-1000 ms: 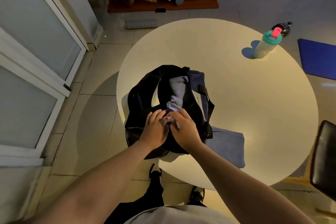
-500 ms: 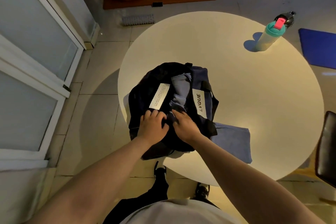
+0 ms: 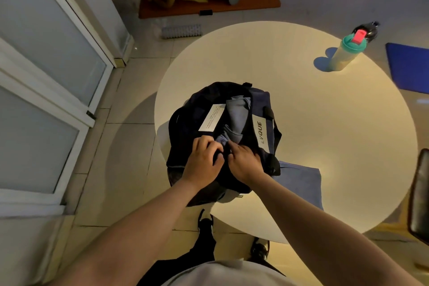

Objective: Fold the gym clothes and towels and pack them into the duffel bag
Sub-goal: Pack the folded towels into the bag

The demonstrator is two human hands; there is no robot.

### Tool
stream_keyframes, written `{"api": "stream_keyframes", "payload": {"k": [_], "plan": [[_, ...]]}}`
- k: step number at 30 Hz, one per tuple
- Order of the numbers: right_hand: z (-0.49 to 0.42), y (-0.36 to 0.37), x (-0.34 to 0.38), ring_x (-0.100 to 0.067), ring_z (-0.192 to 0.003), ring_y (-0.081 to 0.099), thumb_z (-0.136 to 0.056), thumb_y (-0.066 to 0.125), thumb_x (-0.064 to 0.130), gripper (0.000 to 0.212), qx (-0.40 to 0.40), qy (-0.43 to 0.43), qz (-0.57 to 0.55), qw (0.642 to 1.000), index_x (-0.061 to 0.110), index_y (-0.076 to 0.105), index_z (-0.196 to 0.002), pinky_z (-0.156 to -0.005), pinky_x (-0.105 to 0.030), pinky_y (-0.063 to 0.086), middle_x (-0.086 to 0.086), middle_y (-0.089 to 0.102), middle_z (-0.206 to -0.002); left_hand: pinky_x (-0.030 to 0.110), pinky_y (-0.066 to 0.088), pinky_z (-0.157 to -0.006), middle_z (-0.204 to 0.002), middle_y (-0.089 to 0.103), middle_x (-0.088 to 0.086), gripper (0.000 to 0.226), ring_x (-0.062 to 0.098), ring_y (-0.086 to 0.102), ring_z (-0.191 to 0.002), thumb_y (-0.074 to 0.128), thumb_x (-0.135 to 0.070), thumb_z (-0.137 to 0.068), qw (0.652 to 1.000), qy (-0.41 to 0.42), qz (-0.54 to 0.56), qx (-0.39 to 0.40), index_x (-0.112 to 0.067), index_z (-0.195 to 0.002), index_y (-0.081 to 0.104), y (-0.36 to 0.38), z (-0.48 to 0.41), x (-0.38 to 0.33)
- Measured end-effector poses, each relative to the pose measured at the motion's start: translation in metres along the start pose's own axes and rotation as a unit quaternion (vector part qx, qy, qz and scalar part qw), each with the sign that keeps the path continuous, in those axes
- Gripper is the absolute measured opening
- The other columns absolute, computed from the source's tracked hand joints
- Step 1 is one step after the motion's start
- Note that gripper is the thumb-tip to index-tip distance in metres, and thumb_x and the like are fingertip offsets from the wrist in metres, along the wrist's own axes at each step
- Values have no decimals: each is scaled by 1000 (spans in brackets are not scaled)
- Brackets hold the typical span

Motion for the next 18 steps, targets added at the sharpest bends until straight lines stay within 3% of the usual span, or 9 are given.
{"api": "stream_keyframes", "payload": {"k": [2,4,6,9,12,15,18], "plan": [[0,-8,-4,-25,-114,56,-96,31,36,38,-8,32,-17,999,31,58,-122,-103,-46,42,-4,63,-129,18,39,-78,-111,43,-2,10,12,37,-108,62,-24,-91,1000,8,5,-5,-18,-99,61,2,-3,-6],[3,-18,-8,-25,-97,60,-98,32,35,33,-7,52,-16,999,26,62,-107,-94,-44,48,-5,68,-111,18,40,-77,-112,44,-2,10,12,38,-110,62,-25,-92,1000,7,1,1,-19,-99,61,7,-6,-11],[6,-26,-12,-26,-103,61,-101,35,31,33,-11,39,-65,997,23,65,-113,-92,-39,48,-5,67,-112,23,45,-81,-119,44,-3,13,15,39,-116,60,-27,-94,1000,-3,-6,27,-21,-106,62,16,-10,-14],[20,-38,-17,-14,-106,60,-100,45,18,35,-105,-47,-165,980,23,63,-130,-91,-31,46,0,67,-118,30,47,-94,-131,45,-4,27,18,39,-122,59,-29,-96,997,-55,6,46,-23,-122,61,29,-15,-20],[41,-42,-35,-10,-91,60,-97,53,13,24,-209,-95,-174,958,20,68,-114,-84,-34,53,3,67,-101,37,42,-97,-130,51,-2,30,21,43,-117,58,-30,-96,994,-109,-6,17,-23,-125,62,38,-16,-32],[59,-45,-66,-10,-87,59,-97,52,10,16,-287,-37,-223,931,17,67,-98,-78,-33,53,5,64,-91,26,31,-94,-117,53,-4,21,16,45,-110,56,-24,-95,1000,-31,3,-5,-24,-116,61,46,-14,-60],[69,-46,-103,-14,-90,61,-100,48,13,20,-296,80,-256,917,17,67,-104,-81,-34,54,0,67,-100,8,33,-86,-108,54,-7,14,3,47,-97,53,-18,-97,994,41,83,65,-20,-108,62,63,-9,-99]]}}
Point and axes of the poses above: each hand's wrist, its own z-axis away from the middle knuckle, its own y-axis out of the palm, x = y × z, the point moved 3 cm from there along -z, towards the middle knuckle
